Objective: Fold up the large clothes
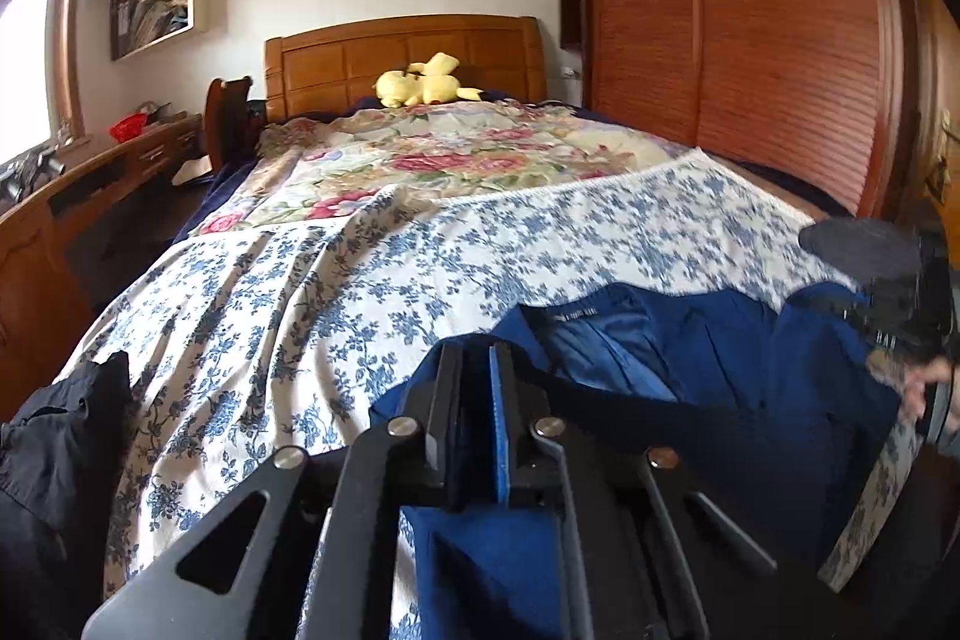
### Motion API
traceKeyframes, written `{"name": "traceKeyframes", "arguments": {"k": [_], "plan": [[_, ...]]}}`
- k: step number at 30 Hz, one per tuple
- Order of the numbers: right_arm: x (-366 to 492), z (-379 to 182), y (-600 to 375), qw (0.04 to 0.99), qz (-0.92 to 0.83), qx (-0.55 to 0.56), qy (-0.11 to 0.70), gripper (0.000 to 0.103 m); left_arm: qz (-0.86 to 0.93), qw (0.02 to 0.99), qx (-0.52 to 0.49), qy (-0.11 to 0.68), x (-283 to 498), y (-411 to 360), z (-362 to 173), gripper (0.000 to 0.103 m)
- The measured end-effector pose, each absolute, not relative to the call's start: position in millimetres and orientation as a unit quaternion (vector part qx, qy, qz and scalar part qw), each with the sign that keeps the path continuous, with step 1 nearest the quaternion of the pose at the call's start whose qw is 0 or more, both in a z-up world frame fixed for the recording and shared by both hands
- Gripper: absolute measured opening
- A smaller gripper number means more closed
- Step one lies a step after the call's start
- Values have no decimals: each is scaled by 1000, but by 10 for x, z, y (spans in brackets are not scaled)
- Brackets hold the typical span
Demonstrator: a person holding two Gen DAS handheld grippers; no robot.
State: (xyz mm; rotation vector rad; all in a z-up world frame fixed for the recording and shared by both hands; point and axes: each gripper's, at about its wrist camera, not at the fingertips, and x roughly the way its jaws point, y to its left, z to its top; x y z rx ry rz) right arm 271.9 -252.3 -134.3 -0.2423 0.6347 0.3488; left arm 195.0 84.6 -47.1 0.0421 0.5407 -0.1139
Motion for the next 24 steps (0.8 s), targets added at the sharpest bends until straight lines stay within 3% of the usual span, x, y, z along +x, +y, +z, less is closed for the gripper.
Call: {"name": "traceKeyframes", "arguments": {"k": [6,7,9,24], "plan": [[2611,-1276,-2552,927,158,-113,321,17,-86,960,6,266,1781,818,-532,24],[2582,-1259,-2551,928,156,-113,320,21,-88,960,1,267,1758,818,-549,26],[2536,-1210,-2552,928,154,-111,320,40,-89,958,-9,273,1717,806,-622,32],[2132,-1091,-2003,906,237,-128,327,42,-109,952,-17,286,1471,660,-876,37]]}}
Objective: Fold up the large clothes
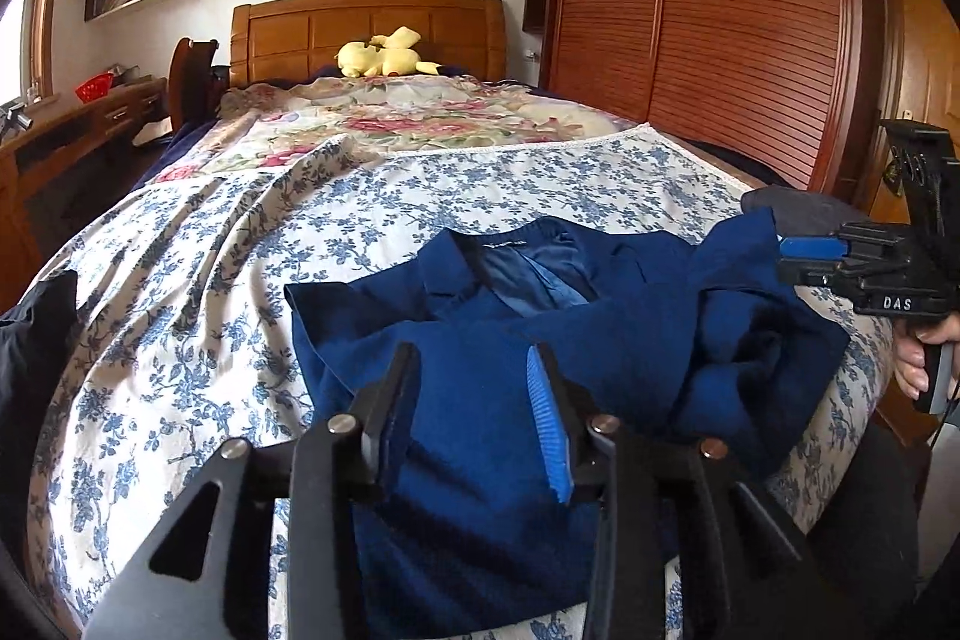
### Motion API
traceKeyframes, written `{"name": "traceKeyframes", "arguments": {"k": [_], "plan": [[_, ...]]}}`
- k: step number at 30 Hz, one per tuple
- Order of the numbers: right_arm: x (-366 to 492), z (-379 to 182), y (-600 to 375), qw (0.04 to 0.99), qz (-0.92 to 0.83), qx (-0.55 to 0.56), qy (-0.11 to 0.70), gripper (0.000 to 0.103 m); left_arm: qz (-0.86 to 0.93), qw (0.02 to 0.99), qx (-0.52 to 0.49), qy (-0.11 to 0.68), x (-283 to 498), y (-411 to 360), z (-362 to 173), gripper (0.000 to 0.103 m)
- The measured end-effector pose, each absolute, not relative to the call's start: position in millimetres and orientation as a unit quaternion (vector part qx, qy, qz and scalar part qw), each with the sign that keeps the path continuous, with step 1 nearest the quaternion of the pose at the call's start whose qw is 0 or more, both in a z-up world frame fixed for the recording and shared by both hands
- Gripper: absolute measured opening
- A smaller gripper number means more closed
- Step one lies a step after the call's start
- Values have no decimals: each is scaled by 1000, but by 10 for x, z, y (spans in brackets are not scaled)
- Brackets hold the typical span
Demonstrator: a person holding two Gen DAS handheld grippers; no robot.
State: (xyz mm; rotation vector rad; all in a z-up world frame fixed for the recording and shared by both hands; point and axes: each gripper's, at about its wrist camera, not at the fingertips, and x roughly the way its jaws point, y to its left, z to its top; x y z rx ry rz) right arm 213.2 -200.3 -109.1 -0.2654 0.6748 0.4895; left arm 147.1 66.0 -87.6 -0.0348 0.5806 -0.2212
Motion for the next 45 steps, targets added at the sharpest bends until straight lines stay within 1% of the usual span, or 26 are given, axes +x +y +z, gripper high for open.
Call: {"name": "traceKeyframes", "arguments": {"k": [1,5,14,19,23,24,25,26,27,28,30,33,45], "plan": [[2101,-1091,-1968,903,243,-130,329,42,-107,953,-16,284,1460,662,-872,38],[1977,-1109,-1833,894,264,-140,335,42,-105,954,-19,280,1424,682,-854,50],[1890,-1219,-1735,877,274,-164,359,42,-88,954,-24,284,1399,720,-903,51],[1962,-1431,-1820,863,254,-184,396,42,-84,955,-25,284,1387,742,-896,52],[2062,-1550,-1982,861,241,-165,415,42,-81,955,-27,284,1386,760,-900,52],[2084,-1570,-2015,861,239,-162,419,39,-80,955,-27,284,1389,769,-906,52],[2108,-1581,-2048,862,240,-159,418,32,-78,955,-27,285,1396,776,-911,52],[2124,-1581,-2065,862,243,-156,416,19,-76,955,-27,285,1404,785,-916,52],[2155,-1576,-2082,862,247,-154,414,10,-75,955,-28,285,1409,794,-917,52],[2182,-1555,-2091,862,255,-148,411,7,-74,955,-29,285,1414,802,-917,52],[2263,-1469,-2118,869,268,-123,397,5,-71,956,-31,284,1426,826,-914,52],[2391,-1348,-2056,880,264,-120,377,4,-67,956,-35,282,1443,863,-911,52],[3218,-1071,-1261,889,266,-197,317,2,-45,955,-50,288,1518,1106,-965,52]]}}
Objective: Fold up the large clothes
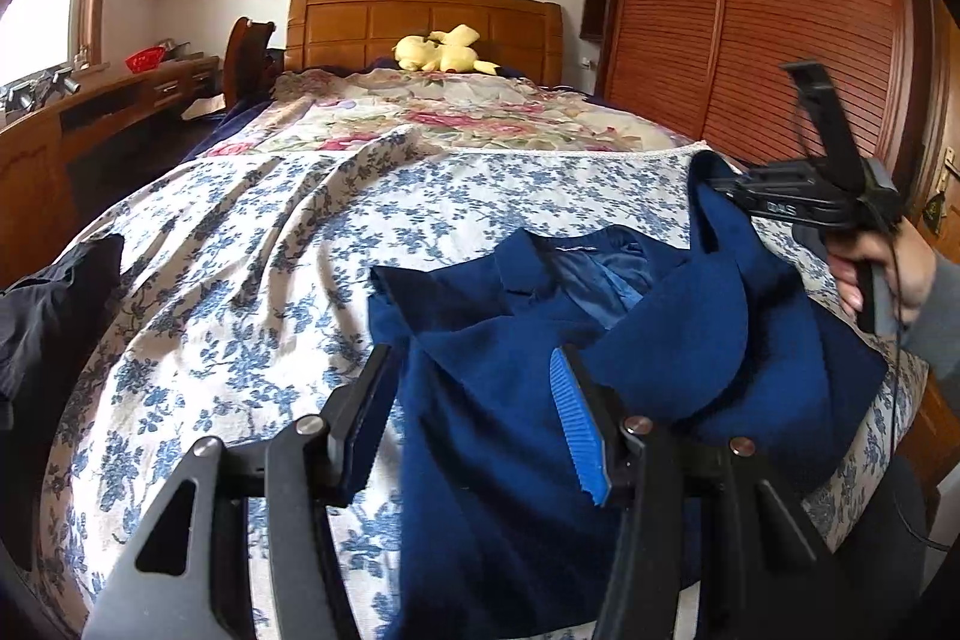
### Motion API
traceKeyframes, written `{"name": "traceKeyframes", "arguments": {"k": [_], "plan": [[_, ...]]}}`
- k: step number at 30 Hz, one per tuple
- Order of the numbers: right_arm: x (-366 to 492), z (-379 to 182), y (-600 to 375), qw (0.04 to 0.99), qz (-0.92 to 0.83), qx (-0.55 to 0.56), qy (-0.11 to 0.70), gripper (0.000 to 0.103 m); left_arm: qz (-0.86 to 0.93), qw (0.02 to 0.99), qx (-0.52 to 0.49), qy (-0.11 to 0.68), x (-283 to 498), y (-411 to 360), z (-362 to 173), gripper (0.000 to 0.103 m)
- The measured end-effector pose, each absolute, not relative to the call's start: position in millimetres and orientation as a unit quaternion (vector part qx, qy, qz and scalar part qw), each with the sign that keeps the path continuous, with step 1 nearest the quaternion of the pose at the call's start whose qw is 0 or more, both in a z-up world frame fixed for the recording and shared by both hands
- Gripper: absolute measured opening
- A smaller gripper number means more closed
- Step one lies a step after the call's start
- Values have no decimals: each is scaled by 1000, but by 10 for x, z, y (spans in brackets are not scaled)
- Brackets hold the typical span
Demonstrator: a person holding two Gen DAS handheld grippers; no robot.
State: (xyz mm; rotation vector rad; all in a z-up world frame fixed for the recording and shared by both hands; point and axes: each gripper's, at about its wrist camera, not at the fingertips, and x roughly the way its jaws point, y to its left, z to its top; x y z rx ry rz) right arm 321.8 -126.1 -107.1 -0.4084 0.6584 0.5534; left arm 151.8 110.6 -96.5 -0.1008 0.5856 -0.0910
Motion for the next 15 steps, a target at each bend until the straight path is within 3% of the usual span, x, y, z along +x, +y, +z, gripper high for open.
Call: {"name": "traceKeyframes", "arguments": {"k": [6,11,13,15], "plan": [[3573,-1123,-838,884,241,-261,303,2,-33,956,-64,284,1493,1282,-964,52],[3821,-1192,-866,885,209,-243,337,5,-31,956,-67,283,1471,1349,-975,52],[3752,-1129,-895,890,209,-233,332,14,-31,956,-67,283,1469,1356,-973,52],[3627,-1039,-895,894,214,-229,320,39,-31,956,-68,282,1470,1362,-969,52]]}}
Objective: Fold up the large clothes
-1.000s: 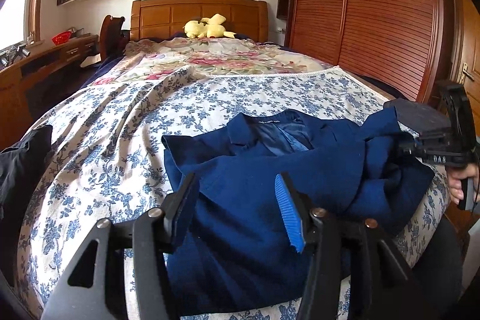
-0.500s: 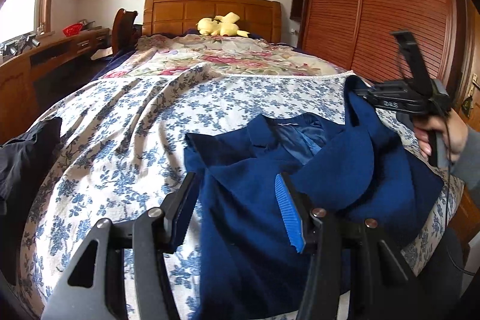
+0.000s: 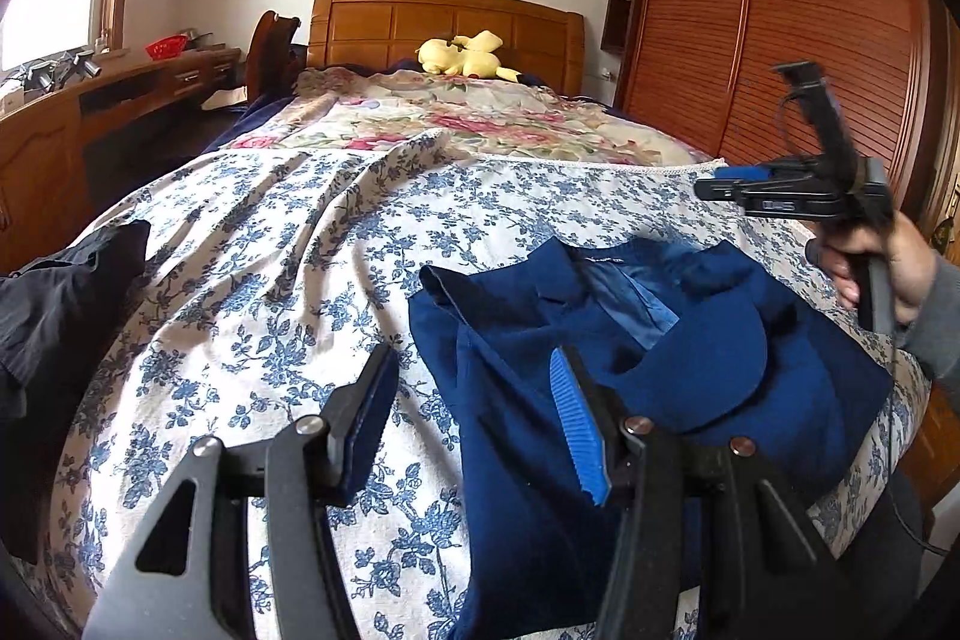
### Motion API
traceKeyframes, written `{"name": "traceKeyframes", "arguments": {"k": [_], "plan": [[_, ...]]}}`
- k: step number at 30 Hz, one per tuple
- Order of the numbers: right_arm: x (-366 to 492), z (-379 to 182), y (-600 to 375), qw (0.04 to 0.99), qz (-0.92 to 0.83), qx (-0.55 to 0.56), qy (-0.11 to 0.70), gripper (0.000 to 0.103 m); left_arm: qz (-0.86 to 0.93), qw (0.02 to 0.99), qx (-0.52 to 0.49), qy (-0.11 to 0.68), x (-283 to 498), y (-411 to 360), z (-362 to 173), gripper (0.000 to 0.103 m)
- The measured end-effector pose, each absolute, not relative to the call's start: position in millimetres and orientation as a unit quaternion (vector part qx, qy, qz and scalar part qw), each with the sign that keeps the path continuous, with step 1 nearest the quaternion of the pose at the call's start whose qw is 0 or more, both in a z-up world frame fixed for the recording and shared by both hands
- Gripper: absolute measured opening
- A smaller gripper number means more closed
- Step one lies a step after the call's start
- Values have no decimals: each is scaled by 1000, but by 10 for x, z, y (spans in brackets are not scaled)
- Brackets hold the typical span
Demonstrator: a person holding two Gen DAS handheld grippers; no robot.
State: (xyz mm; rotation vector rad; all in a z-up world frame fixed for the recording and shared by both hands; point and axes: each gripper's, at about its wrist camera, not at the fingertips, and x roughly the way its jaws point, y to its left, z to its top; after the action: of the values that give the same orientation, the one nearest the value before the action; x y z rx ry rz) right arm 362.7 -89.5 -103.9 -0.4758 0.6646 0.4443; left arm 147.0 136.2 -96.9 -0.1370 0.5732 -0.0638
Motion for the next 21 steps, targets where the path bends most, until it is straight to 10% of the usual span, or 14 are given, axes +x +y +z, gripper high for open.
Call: {"name": "traceKeyframes", "arguments": {"k": [21], "plan": [[2163,-1362,-203,801,399,-246,372,50,-20,954,-65,292,1450,1413,-1045,52]]}}
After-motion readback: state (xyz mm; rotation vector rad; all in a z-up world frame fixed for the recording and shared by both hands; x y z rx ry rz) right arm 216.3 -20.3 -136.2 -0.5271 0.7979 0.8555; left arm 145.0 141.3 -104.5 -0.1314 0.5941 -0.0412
